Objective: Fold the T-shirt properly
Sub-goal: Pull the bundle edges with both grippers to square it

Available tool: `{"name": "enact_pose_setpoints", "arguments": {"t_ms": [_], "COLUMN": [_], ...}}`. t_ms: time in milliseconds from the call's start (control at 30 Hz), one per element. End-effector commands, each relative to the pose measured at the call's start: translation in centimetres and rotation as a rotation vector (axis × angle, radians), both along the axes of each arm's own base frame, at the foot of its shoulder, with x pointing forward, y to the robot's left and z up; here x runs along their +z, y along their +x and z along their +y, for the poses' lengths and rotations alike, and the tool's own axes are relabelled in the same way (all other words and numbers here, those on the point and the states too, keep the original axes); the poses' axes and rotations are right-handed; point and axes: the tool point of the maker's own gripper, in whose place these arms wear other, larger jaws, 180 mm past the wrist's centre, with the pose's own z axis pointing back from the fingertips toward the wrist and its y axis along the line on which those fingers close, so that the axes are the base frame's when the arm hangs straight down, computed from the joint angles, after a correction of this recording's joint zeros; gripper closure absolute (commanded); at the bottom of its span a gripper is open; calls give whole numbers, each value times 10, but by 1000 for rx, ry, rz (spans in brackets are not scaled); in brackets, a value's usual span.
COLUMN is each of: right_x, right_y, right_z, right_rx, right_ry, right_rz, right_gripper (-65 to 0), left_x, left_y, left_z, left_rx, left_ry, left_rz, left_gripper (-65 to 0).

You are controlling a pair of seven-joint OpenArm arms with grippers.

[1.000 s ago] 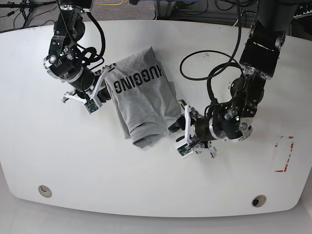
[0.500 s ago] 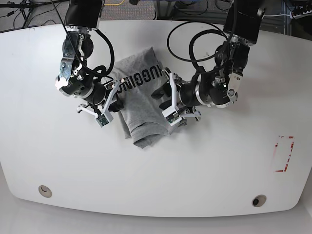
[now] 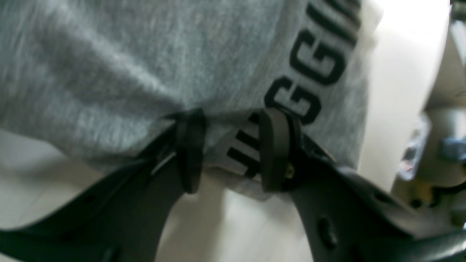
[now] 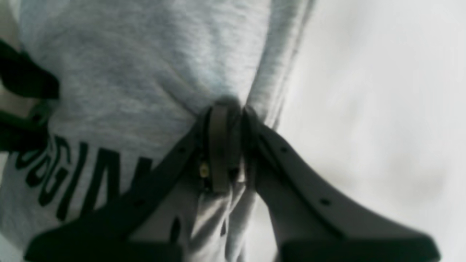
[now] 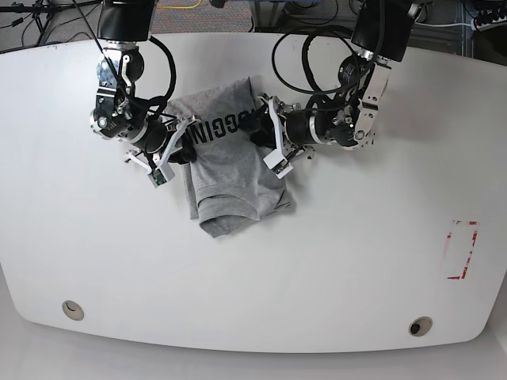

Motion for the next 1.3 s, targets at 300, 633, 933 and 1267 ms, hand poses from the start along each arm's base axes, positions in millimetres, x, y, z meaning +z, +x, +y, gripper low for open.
{"name": "enact_pose_setpoints", "arguments": {"t_ms": [300, 633, 933, 1267], "right_x": [9, 24, 32, 35], "right_y": [-29, -18, -5, -10], "right_z": [23, 24, 43, 67], "right_rx": [14, 28, 98, 178], "right_ry": [28, 8, -1, 6], "right_rz": [-9, -46, -62, -73], "right_gripper": [-65, -65, -65, -65], "left_x": [7, 33, 22, 50], "left_y": [39, 42, 24, 13], "left_z": [41, 45, 48, 42], "left_rx": [31, -23, -36, -58], "left_ry": [130, 187, 196, 172], "left_rz": [-65, -141, -109, -204], "left_gripper": [-225, -225, -225, -225]}}
